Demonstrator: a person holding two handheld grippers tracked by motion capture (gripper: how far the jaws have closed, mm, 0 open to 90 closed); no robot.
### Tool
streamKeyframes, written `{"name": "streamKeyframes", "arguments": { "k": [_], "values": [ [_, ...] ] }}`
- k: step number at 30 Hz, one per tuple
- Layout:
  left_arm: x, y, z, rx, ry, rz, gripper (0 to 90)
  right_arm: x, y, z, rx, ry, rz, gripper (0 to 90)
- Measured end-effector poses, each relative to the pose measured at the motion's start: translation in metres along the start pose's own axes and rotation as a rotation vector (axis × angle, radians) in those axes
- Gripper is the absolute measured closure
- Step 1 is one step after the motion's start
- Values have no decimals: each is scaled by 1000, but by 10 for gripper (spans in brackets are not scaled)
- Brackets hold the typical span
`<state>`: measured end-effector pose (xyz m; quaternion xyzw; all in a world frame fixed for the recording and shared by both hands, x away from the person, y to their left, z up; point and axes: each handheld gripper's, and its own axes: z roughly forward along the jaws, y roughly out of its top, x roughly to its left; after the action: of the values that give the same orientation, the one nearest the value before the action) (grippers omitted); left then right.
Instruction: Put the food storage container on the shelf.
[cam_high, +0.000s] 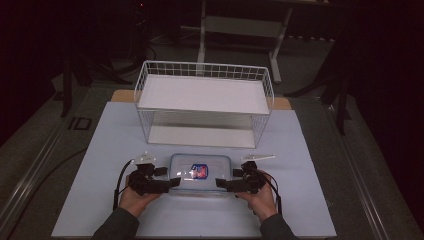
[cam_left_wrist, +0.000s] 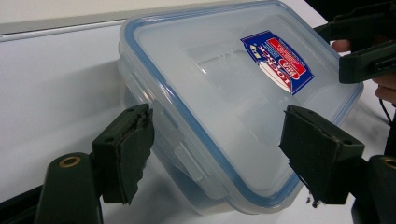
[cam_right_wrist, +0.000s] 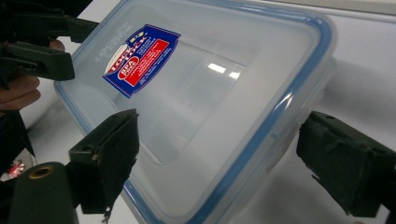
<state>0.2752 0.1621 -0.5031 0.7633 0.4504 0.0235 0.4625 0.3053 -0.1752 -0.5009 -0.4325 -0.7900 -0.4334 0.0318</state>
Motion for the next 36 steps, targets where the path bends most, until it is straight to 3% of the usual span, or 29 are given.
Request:
{"name": "streamKeyframes", "arguments": {
  "k": [1,3,10,16,18,19,21,22,27,29,32,36],
  "values": [
    [0,0,0,-3,11,-2,247,-1,0,2,3,7,10,110],
    [1,1,3,4,44,-16,148,-2,1,3,2,10,21,110],
    [14,4,12,18,-52,-126,147,-8,1,6,13,59,79,109],
    [18,3,20,42,-121,-231,154,-10,0,7,17,77,98,107],
    [18,3,20,42,-121,-231,152,-11,0,7,17,82,107,107],
    [20,3,21,55,-136,-267,151,-12,-1,8,21,92,123,103],
    [20,2,21,59,-140,-276,151,-13,-1,8,22,96,133,102],
    [22,1,21,65,-157,-303,151,-14,-2,8,27,102,146,103],
    [24,0,19,75,-167,-334,187,-16,-3,8,34,117,173,116],
    [22,1,15,73,-157,-324,240,-15,-3,4,23,111,169,195],
    [25,-3,8,67,-182,-346,289,-16,-4,-2,4,114,172,251],
    [23,-4,2,59,-191,-340,354,-16,-8,-9,-31,124,181,337]
  ]
}}
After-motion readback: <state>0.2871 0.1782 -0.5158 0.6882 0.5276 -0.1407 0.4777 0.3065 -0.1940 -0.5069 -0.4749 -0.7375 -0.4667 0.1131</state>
